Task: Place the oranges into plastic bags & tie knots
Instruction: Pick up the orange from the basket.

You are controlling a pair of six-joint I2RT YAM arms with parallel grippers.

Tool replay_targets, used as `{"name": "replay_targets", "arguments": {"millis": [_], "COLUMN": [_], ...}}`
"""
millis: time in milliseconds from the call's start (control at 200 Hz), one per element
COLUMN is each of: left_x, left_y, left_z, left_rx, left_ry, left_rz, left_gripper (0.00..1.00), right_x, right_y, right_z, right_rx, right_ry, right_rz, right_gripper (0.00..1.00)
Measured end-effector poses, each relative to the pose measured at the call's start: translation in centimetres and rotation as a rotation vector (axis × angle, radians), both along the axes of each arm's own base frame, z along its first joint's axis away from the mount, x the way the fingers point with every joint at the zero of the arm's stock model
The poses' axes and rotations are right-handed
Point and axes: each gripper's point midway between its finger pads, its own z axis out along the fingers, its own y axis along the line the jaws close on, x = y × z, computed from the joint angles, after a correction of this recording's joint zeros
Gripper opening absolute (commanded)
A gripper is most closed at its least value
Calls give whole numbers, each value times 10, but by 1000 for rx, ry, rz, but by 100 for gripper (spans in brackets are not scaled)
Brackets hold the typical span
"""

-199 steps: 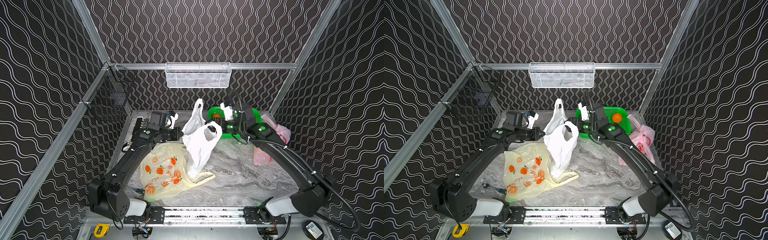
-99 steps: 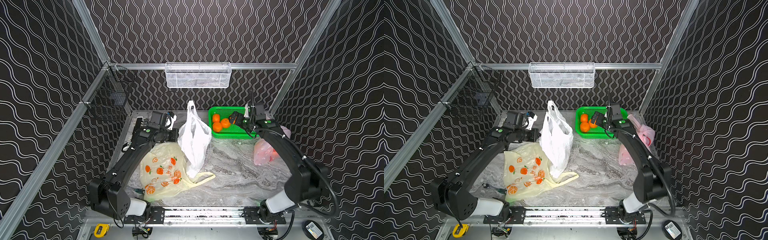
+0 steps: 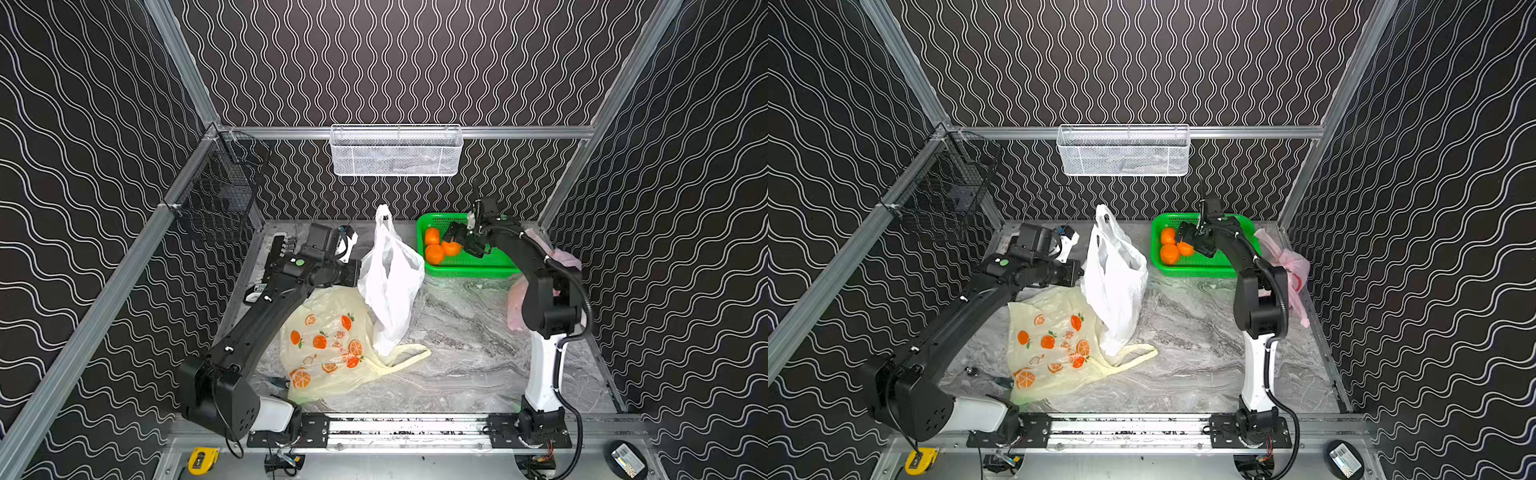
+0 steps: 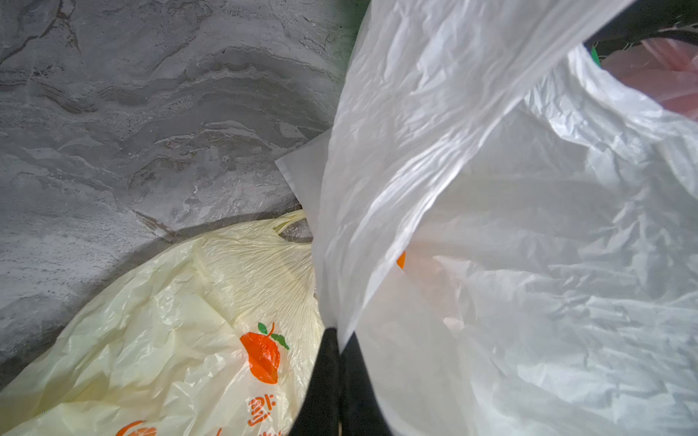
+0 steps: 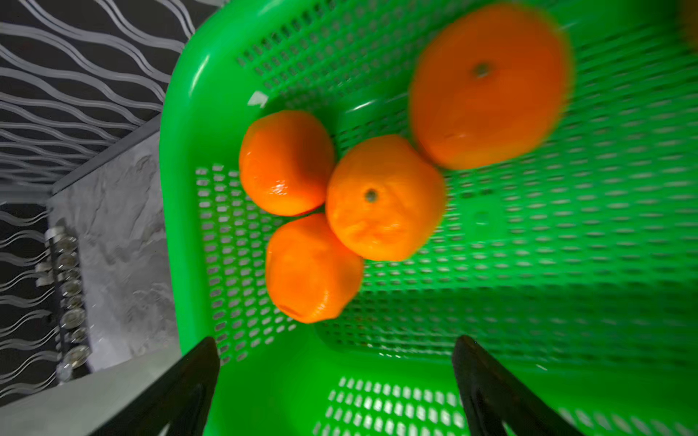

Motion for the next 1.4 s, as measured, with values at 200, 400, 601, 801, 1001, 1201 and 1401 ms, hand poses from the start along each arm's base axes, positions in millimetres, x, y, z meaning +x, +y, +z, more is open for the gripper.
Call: {"name": "replay_targets", "arguments": {"millis": [200,400,601,801,1001,1201,1401], "left_x": [-6,-6,-7,-9,-10,-13,-18], "left_y": [-3,-2,-1,4,2,-7,-23], "left_z": [2,1,-1,2,2,6,17], "left_rx": [28,37,46,55,33,-41,-206], "left_ry": [-16,-12,-7,-21,-10,-7,-17], "left_rz": [-20,-17,-13,0,7,1,-27], "left_gripper": [0,0,0,0,0,0,0], "right_x": [12,29,35,32,18,-11,-37], "right_y": [21,40,49,45,35,1,-8], "right_z": [-31,-47,-68,-76,-73,-52,13], "right_rx": [56,75,48,11,-16,15,55], "right_ry": [56,55,88,107,122,121,-5], "right_rz": [34,49,53,38,24,-38,-42], "right_gripper": [100,99,89,71,60,56,54]}}
